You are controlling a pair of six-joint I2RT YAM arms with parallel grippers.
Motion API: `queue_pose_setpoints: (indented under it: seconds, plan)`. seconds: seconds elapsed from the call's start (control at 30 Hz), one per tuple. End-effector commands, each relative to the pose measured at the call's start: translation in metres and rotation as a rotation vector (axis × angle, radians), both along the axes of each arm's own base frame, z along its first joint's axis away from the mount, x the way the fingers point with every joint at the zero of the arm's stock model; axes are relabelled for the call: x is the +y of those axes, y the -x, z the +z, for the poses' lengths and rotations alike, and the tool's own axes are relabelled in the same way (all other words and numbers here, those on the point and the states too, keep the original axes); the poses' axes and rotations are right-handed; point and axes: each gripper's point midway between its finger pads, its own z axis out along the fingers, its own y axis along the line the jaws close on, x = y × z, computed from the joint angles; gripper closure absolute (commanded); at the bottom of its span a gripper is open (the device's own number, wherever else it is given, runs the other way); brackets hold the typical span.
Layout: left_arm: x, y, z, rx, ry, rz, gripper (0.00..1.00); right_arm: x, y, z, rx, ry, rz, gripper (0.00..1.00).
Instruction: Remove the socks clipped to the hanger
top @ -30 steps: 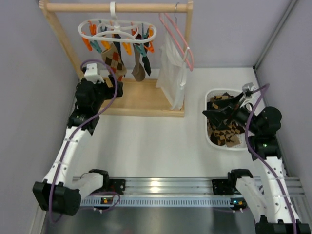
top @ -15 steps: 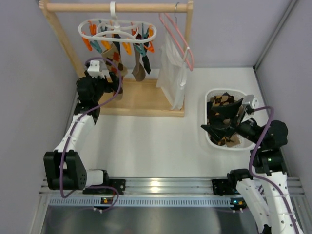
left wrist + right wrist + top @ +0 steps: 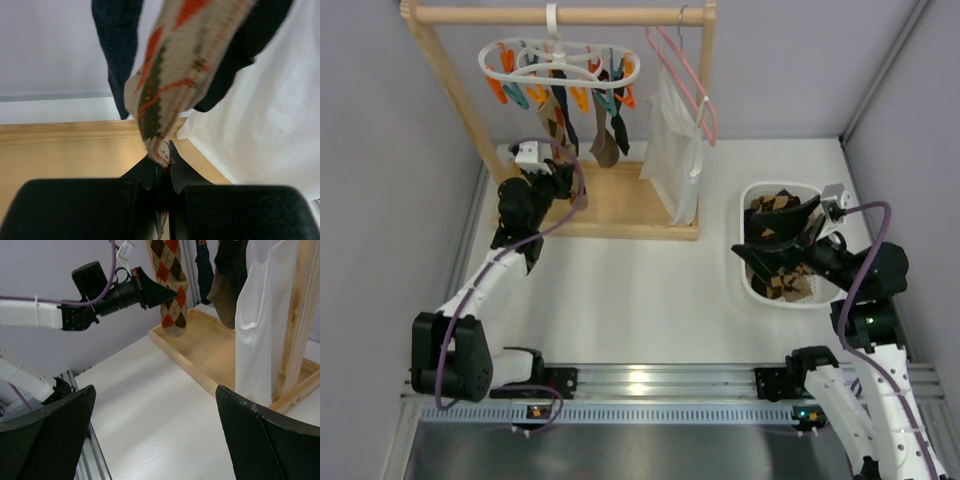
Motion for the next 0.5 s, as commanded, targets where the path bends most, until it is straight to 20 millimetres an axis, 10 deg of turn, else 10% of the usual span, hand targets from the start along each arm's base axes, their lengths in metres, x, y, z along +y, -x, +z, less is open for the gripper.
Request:
queue_pose_setpoints:
  seconds: [0.0,0.47]
  plan:
    - [0.000,0.022,0.044,-0.150,0.069,0.151,1.00,0.002,-0.004,0.039,-0.009,-0.130,-0.007,0.01]
    - [-0.077,0.066,0.023,0.008,-0.129,0.329,1.00,0.024,-0.064,0.115,0.074,-0.031,-0.224,0.01]
